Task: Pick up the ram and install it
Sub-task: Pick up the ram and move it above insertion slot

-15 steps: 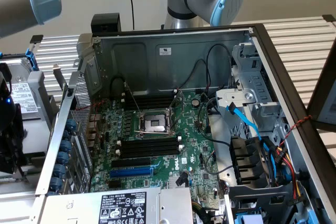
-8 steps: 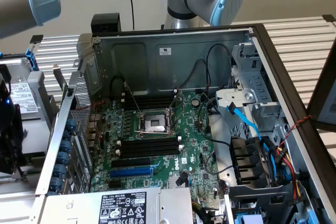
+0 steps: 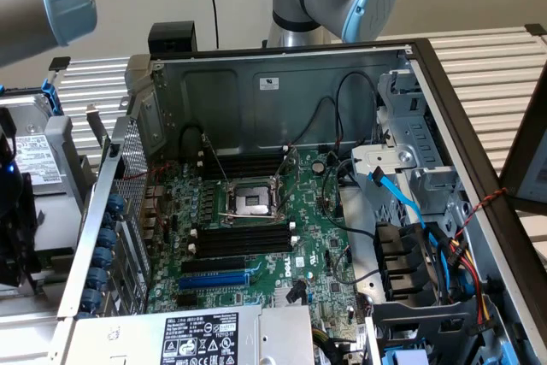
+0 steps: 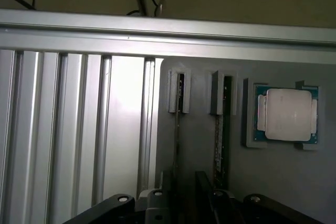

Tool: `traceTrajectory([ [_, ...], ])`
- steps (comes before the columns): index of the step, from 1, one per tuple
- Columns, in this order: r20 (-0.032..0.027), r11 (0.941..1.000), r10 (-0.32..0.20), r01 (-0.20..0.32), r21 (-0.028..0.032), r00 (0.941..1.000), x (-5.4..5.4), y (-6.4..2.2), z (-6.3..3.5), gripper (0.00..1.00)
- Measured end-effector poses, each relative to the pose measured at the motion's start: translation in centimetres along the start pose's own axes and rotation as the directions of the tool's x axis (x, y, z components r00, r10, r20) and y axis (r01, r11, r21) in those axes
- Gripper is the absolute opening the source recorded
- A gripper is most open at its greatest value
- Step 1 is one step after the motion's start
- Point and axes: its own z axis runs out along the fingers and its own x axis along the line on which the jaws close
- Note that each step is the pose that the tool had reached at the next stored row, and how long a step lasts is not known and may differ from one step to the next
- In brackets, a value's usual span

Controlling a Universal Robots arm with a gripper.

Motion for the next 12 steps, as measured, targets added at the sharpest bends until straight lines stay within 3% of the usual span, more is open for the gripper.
traceTrajectory([
  [12, -0.0011, 0.9997, -0.026, 0.026, -0.0003, 0.9997, 0.11, -0.05, 0.0, 0.32],
])
